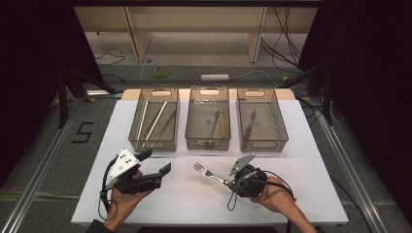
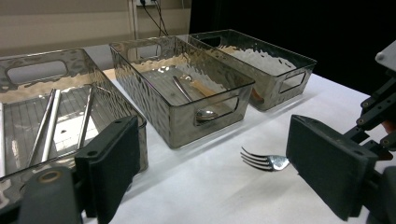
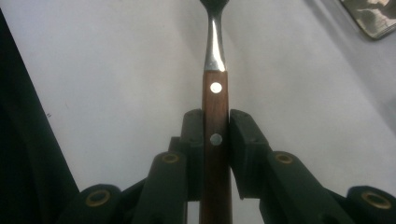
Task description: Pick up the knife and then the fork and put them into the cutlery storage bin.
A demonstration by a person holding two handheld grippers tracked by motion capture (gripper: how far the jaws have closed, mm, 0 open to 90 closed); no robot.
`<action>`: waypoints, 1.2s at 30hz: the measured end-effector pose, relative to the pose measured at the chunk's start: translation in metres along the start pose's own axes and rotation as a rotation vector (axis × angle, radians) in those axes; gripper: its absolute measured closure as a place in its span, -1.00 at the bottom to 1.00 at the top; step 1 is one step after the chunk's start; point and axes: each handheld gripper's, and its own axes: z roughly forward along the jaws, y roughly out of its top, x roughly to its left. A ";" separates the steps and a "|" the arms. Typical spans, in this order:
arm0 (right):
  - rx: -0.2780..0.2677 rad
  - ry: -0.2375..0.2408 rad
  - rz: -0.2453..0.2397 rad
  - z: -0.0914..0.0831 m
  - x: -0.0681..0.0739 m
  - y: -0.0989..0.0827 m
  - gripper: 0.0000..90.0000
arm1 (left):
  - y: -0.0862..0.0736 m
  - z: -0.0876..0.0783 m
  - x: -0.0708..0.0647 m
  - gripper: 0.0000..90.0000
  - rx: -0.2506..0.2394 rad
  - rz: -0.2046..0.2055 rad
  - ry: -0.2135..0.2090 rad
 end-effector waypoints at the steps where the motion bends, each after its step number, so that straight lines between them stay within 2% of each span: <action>1: -0.003 0.001 0.008 -0.001 0.000 0.000 0.72 | 0.000 0.000 0.000 -0.61 0.000 0.001 0.000; 36: -0.062 -0.032 0.027 -0.017 -0.012 0.001 0.72 | 0.000 0.001 0.000 -0.61 0.002 0.000 0.001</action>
